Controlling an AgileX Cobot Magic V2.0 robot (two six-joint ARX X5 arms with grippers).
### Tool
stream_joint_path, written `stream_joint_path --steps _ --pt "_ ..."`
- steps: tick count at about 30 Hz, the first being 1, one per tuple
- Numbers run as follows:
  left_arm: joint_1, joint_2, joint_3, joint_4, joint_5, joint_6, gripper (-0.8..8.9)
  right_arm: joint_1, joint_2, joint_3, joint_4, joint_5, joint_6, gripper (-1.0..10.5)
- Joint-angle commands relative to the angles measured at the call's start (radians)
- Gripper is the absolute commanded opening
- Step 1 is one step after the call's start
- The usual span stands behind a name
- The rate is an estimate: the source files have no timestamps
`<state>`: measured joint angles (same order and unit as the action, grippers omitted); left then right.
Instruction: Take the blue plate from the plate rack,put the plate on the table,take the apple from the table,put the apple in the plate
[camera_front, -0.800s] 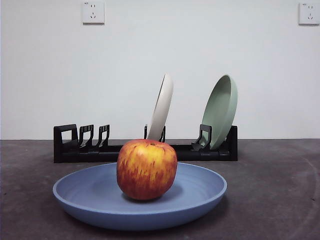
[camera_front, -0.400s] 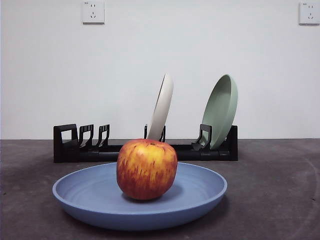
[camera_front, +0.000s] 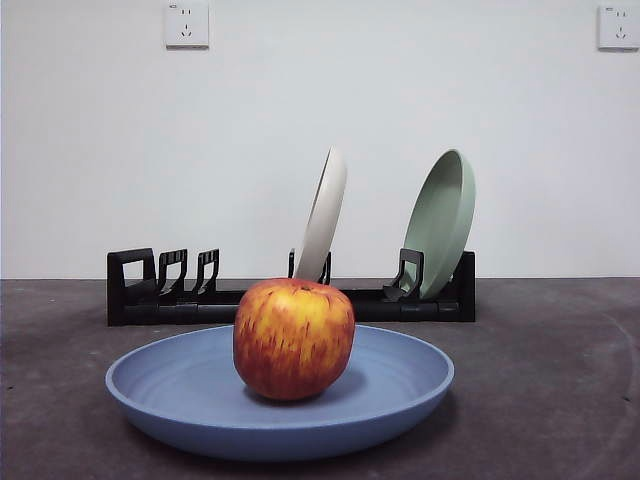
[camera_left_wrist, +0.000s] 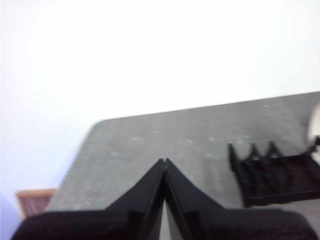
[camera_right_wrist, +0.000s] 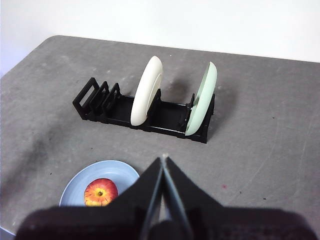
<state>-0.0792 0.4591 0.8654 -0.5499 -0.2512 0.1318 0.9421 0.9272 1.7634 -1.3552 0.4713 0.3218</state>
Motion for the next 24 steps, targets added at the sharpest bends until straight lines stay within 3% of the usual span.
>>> stream_joint_path --steps 1,6,10,16,24 --pt "0.054 -0.11 -0.259 0.167 0.064 0.024 -0.04 0.001 -0.001 0.0 -0.02 0.002 0.0 0.0" --pt "0.118 -0.278 -0.625 0.478 0.338 -0.104 -0.04 0.001 0.0 0.0 -0.02 0.002 0.0 0.0" --pt "0.135 -0.377 -0.805 0.594 0.477 -0.152 -0.04 0.001 0.0 0.0 -0.02 0.002 0.0 0.0" --pt "0.135 -0.455 -0.858 0.492 0.49 -0.175 -0.04 0.001 0.0 0.0 -0.02 0.001 0.0 0.0" --pt "0.132 -0.455 -0.858 0.389 0.458 -0.081 -0.04 0.001 0.0 0.0 -0.02 0.002 0.0 0.0"
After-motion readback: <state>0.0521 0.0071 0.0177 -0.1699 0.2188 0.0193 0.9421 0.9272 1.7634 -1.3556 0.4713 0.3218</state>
